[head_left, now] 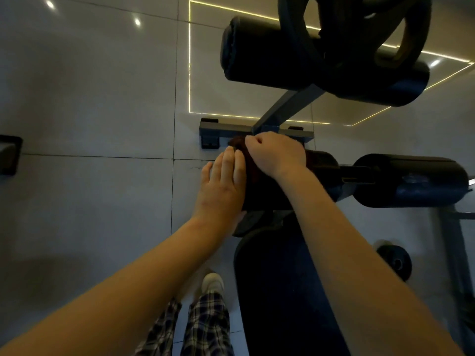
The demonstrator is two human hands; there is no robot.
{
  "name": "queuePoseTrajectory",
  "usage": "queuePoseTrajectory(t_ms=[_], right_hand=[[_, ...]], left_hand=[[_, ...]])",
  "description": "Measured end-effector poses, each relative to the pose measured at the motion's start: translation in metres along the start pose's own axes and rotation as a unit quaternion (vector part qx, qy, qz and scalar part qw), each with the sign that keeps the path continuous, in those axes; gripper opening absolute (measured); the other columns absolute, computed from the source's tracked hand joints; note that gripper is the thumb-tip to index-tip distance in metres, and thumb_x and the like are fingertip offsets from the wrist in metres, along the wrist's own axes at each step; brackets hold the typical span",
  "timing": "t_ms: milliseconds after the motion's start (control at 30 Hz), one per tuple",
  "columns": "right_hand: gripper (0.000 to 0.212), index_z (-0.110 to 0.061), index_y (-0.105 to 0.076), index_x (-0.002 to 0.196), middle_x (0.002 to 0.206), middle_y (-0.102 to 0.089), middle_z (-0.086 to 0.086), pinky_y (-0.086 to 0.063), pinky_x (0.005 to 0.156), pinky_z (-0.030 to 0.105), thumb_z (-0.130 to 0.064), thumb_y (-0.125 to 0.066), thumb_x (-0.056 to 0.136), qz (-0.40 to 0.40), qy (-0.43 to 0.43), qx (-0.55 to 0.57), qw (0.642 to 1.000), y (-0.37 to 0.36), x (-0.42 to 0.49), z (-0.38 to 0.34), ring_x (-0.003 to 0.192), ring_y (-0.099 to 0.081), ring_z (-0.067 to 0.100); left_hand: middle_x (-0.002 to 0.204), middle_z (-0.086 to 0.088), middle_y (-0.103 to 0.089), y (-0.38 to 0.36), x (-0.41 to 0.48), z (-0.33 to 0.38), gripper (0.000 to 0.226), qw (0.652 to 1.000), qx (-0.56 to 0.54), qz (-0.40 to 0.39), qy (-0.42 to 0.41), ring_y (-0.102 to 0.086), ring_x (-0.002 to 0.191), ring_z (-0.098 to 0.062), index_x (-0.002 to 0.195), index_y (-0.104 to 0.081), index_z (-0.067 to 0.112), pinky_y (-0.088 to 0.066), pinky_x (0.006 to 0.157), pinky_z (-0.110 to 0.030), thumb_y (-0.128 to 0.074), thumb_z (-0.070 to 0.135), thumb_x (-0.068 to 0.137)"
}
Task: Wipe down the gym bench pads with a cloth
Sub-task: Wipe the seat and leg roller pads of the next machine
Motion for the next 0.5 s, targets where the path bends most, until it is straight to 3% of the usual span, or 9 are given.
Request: queuePoseTrajectory(t_ms=[33,67,133,200,233,300,400,467,500], right_hand=[[0.045,-0.022,-0.053,0.068,0.068,-0.054,-0.001,-0.04,0.078,0.036,-0.041,-0.029,0.101,-0.041,-0.011,0.004,0.999,-0.001,0.008,0.002,0.068,-0.053,0.02],[0.046,-0.022,-0.053,0.068,0.068,-0.054,-0.001,-0.04,0.076,0.036,-0.042,-0.028,0.101,-0.034,-0.002,0.009,0.999,0.0,0.009,0.003,0.067,-0.053,0.019],[0.045,-0.023,-0.06,0.079,0.079,-0.063,-0.003,-0.042,0.085,0.038,-0.042,-0.025,0.1,0.066,0.045,0.009,0.997,-0.002,-0.012,0.006,0.077,-0.059,0.018],[0.047,-0.02,-0.063,0.115,0.117,-0.065,0.001,-0.035,0.105,0.043,-0.042,-0.023,0.1,0.174,0.069,0.0,0.982,-0.015,-0.052,0.017,0.114,-0.057,0.02],[0.05,-0.017,-0.055,0.131,0.136,-0.055,0.005,-0.028,0.112,0.045,-0.041,-0.023,0.102,0.205,0.063,-0.014,0.977,-0.024,-0.072,0.027,0.131,-0.046,0.022],[0.05,-0.016,-0.036,0.146,0.153,-0.035,0.009,-0.02,0.117,0.047,-0.039,-0.024,0.103,0.241,0.06,-0.027,0.968,-0.041,-0.103,0.044,0.145,-0.026,0.024],[0.05,-0.017,-0.029,0.147,0.155,-0.031,0.01,-0.017,0.119,0.047,-0.039,-0.024,0.103,0.259,0.063,-0.031,0.963,-0.046,-0.108,0.056,0.145,-0.023,0.025],[0.05,-0.014,-0.043,0.139,0.145,-0.046,0.011,-0.022,0.116,0.046,-0.04,-0.025,0.101,0.263,0.042,-0.028,0.964,-0.028,-0.084,0.06,0.138,-0.037,0.029],[0.05,-0.015,-0.054,0.128,0.13,-0.058,0.01,-0.032,0.109,0.046,-0.042,-0.025,0.099,0.246,0.029,-0.025,0.968,-0.013,-0.065,0.061,0.126,-0.049,0.029]], left_hand=[[0.138,-0.029,-0.044,0.004,0.002,0.0,0.122,1.0,0.006,-0.018,-0.004,-0.05,0.123,-0.043,0.139,-0.022,0.001,-0.044,0.099,-0.051,-0.092,0.038,0.047],[0.145,-0.026,-0.036,0.008,0.005,0.0,0.125,0.999,0.018,-0.037,-0.015,-0.043,0.13,-0.041,0.142,-0.012,0.004,-0.038,0.105,-0.048,-0.091,0.041,0.052],[0.154,-0.018,-0.015,0.007,0.006,0.0,0.123,0.997,0.027,-0.069,-0.024,-0.025,0.14,-0.033,0.146,0.004,0.007,-0.023,0.114,-0.041,-0.081,0.047,0.067],[0.155,-0.014,-0.01,0.009,0.004,0.0,0.119,0.998,0.029,-0.05,-0.022,-0.022,0.141,-0.03,0.144,0.008,0.01,-0.021,0.115,-0.039,-0.078,0.048,0.071],[0.154,-0.014,-0.011,0.009,0.004,0.002,0.118,0.998,0.033,-0.042,-0.023,-0.022,0.141,-0.03,0.142,0.01,0.012,-0.021,0.115,-0.039,-0.078,0.046,0.071],[0.153,-0.014,-0.009,0.01,0.003,0.003,0.116,0.999,0.023,-0.037,-0.022,-0.021,0.14,-0.03,0.139,0.012,0.014,-0.022,0.115,-0.038,-0.078,0.044,0.073],[0.152,-0.014,-0.006,0.009,0.005,0.002,0.117,0.999,0.016,-0.045,-0.021,-0.02,0.14,-0.03,0.139,0.014,0.013,-0.021,0.115,-0.038,-0.076,0.046,0.073],[0.151,-0.014,-0.009,0.01,0.007,0.002,0.119,0.998,0.006,-0.056,-0.019,-0.024,0.138,-0.03,0.139,0.012,0.014,-0.024,0.114,-0.039,-0.079,0.047,0.07],[0.15,-0.015,-0.013,0.009,0.007,0.001,0.119,0.998,0.001,-0.058,-0.018,-0.027,0.136,-0.031,0.139,0.01,0.015,-0.026,0.113,-0.04,-0.08,0.046,0.067]])
Point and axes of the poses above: each hand's wrist, its own x-axis towards the middle knuckle, its own y-axis out of the back of the hand, z = x × y, the point moved 5 cm from there along x, towards the middle knuckle
